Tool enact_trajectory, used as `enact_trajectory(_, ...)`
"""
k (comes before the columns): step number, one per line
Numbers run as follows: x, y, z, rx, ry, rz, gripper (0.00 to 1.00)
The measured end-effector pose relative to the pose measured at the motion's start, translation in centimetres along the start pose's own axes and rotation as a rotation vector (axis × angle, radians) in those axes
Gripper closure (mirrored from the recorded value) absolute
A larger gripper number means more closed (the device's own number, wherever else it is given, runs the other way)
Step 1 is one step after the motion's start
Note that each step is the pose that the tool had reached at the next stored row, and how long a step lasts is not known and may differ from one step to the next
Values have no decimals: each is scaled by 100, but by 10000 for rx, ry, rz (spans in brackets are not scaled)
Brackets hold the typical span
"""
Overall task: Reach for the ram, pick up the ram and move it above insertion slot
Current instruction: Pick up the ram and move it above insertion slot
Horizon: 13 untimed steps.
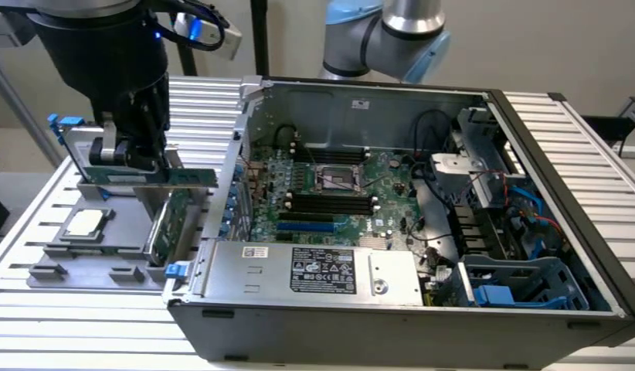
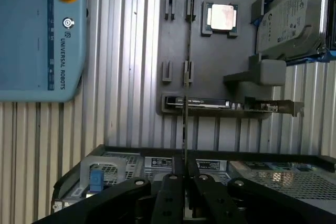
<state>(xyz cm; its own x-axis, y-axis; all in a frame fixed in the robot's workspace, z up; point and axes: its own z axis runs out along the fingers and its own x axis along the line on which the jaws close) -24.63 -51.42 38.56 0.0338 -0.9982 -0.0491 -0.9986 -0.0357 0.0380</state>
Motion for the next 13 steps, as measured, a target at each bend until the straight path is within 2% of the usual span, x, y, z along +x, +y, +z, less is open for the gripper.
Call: enact_trajectory(13, 20, -592, -28, 0, -11, -1, 86)
